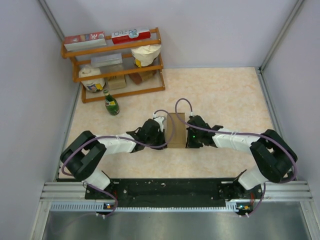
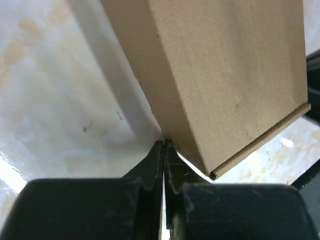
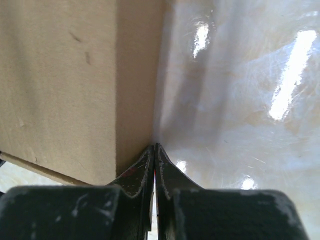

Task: Fold the paper box

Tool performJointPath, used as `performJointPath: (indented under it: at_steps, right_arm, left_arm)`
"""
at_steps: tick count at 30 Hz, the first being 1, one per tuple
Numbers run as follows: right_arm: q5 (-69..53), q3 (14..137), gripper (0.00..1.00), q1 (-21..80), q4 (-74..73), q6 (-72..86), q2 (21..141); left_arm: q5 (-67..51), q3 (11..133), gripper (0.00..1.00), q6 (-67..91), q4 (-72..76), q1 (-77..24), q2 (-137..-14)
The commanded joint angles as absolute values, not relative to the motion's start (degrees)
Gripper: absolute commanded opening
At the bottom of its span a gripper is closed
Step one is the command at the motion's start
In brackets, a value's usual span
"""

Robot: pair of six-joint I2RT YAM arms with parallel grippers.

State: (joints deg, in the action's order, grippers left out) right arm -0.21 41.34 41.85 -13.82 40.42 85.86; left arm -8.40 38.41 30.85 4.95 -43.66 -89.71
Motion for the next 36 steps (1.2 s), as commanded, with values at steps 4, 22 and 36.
performJointPath:
  at_steps: [4,22,36]
  right_arm:
    - [0.3,40.0,0.0,33.1,-14.5,35.3,81.3]
    - [-4.4,69.6,0.0,22.4,-15.6,19.3,106.1]
    - [-13.1,69.2,0.0,22.3,-15.1,19.6,107.8]
  left_arm:
    - [-6.6,35.0,0.0,33.0,1.7,-42.0,-83.0]
    - [-16.0,57.9,0.0,26.6,8.0,-27.8,-106.2]
    - [-19.0,59.1,0.0,28.4,9.3,-26.6,-110.6]
